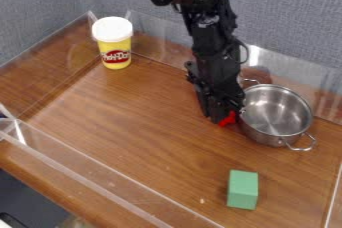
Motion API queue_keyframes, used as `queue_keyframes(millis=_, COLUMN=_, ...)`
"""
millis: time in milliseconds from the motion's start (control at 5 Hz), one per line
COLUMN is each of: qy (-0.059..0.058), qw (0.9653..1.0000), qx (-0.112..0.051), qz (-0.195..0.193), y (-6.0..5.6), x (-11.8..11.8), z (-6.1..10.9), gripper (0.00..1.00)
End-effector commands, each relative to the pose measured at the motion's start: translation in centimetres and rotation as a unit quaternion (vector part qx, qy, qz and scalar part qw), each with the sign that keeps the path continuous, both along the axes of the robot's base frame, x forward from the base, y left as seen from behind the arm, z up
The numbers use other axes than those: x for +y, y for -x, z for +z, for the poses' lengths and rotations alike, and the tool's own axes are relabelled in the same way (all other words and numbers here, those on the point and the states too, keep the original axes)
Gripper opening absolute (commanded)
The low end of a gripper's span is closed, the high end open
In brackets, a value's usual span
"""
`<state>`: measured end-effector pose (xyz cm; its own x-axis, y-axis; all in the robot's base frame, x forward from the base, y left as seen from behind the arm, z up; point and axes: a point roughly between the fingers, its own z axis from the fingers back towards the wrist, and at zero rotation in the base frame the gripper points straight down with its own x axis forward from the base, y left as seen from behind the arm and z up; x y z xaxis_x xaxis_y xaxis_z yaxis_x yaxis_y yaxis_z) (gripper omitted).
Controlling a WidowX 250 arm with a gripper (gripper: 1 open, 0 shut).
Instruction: Put red object to the right side of the table
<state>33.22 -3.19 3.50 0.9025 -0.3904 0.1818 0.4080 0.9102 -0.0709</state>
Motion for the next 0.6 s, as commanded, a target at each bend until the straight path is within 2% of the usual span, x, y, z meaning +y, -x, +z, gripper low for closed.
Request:
queue_keyframes(millis=0, qy=-0.004, qw=1.0, qx=0.001, qz=0.0, y=-0.09, x=0.54, z=-0.5, gripper=0.0)
queue_keyframes(millis=400, qy=-0.008, qw=0.9999, qx=0.01, qz=-0.004, y=-0.14, x=1.36, z=-0.44, gripper=0.0)
